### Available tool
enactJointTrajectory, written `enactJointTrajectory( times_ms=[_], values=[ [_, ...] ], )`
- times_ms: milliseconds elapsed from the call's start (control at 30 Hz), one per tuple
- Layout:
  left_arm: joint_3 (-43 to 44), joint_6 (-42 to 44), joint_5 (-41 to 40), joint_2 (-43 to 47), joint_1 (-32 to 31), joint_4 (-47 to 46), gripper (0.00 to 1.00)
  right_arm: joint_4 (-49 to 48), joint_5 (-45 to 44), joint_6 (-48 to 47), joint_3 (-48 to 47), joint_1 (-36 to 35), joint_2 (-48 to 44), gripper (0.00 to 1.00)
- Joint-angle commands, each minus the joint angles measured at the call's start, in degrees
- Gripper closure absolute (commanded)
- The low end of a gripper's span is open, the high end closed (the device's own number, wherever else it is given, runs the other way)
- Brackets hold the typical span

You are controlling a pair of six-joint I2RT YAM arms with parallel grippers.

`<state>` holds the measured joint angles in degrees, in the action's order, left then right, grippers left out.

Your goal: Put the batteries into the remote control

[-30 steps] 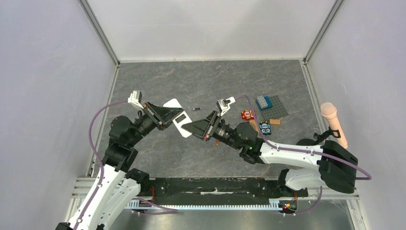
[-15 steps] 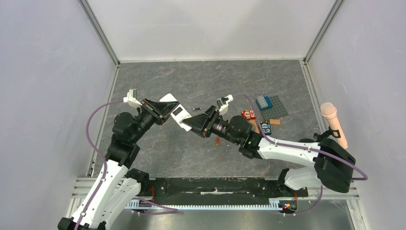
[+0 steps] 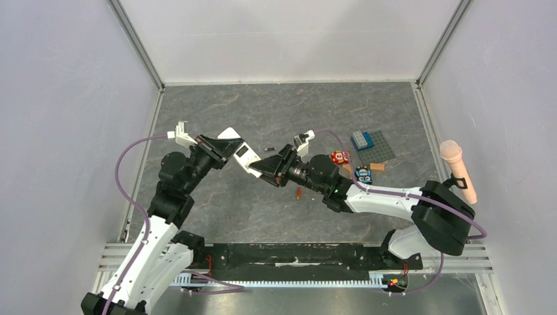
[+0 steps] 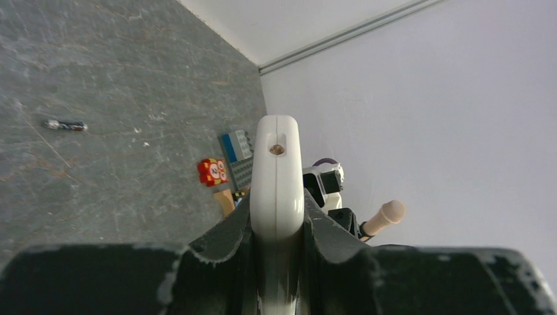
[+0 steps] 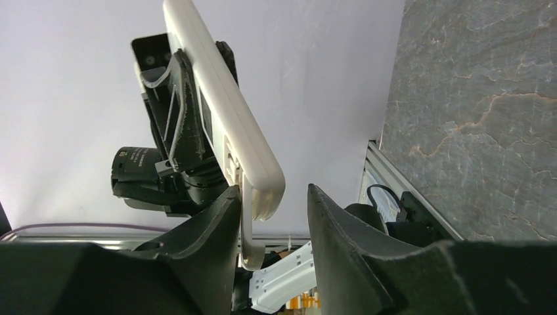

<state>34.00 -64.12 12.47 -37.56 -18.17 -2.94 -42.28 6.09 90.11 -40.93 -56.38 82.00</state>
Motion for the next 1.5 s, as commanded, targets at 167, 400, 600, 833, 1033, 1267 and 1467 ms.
enactJointTrajectory(
  times_ms=[167,400,600,833,1033,1267,1467],
  values=[
    [2.22,15.54,0.06,-1.64,-0.02,-6.61,0.98,-0.79,4.06,1.47,-0.14,1.4,4.3,0.62],
    [1.13,24.8,-0.02,-1.03,-0.02,-6.72,0.98,-2.36,5.88,1.39,-2.15,2.45,6.61,0.76],
    [0.86,28.52,-3.93,-1.09,-0.02,-3.26,0.98,-3.31,6.83,1.17,-2.39,2.79,6.72,0.8],
    [1.48,29.13,-12.22,-1.55,-0.02,2.61,0.98,2.74,6.72,-5.33,-4.23,2.77,1.59,0.81],
    [0.84,28.85,-12.25,-0.12,0.02,4.52,0.98,11.23,2.99,-11.75,0.15,2.85,-5.77,0.8],
    [0.77,29.49,-9.41,3.37,-0.02,5.65,0.98,25.6,-1.03,-23.32,2.48,6.14,-10.3,0.75],
    [1.28,33.74,2.57,5.29,-0.01,5.97,0.98,39.25,-8.73,-37.02,2.52,12.4,-8.58,0.73]
  ],
)
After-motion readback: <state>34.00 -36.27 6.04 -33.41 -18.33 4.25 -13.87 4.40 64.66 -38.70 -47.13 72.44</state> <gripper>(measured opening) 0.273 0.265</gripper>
